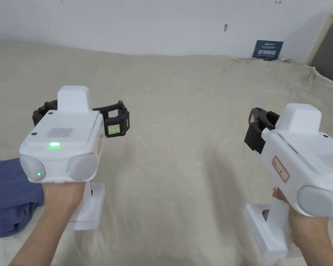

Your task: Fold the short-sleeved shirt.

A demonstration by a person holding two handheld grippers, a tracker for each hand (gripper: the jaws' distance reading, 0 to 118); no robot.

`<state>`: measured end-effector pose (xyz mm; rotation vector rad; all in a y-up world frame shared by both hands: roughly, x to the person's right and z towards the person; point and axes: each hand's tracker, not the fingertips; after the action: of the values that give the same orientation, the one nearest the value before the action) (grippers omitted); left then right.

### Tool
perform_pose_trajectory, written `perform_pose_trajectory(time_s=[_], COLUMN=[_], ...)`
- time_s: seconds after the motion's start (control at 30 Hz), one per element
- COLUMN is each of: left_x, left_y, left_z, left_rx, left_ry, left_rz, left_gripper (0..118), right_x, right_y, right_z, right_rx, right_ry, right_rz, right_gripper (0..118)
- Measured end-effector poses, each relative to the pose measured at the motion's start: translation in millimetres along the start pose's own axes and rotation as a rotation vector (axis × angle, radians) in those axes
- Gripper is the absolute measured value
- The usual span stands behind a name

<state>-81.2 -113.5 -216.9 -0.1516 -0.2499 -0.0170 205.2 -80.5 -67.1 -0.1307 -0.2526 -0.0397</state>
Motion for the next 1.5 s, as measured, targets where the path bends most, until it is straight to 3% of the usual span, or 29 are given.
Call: perform_pose_trajectory(time_s=[0.1,0.37,0.43,0.5,0.63,1.5], left_x=[10.2,13.9,14.0,12.7,8.1,-3.0], left_y=[-12.6,-29.4,-32.2,-35.0,-37.1,-50.7], left_z=[12.3,23.3,24.7,25.7,26.2,37.5], left_rx=[0.021,0.017,0.012,0.011,0.010,-0.057], left_ry=[-0.006,-0.020,-0.020,-0.016,-0.001,0.000], left_rz=[-0.027,-0.054,-0.051,-0.049,-0.053,-0.042], left_gripper=[112,48,44,20,1,0], right_x=[10.3,18.5,16.5,13.8,7.3,-16.4], right_y=[-10.9,-36.0,-38.7,-41.1,-44.4,-45.5], right_z=[0.4,2.1,3.6,5.6,7.7,17.1], right_rx=[-0.008,-0.030,-0.035,-0.041,-0.049,-0.059], right_ry=[-0.021,-0.044,-0.044,-0.034,-0.022,-0.013], right_rz=[-0.011,-0.054,-0.056,-0.064,-0.064,-0.013], right_gripper=[0,0,0,0,0,0])
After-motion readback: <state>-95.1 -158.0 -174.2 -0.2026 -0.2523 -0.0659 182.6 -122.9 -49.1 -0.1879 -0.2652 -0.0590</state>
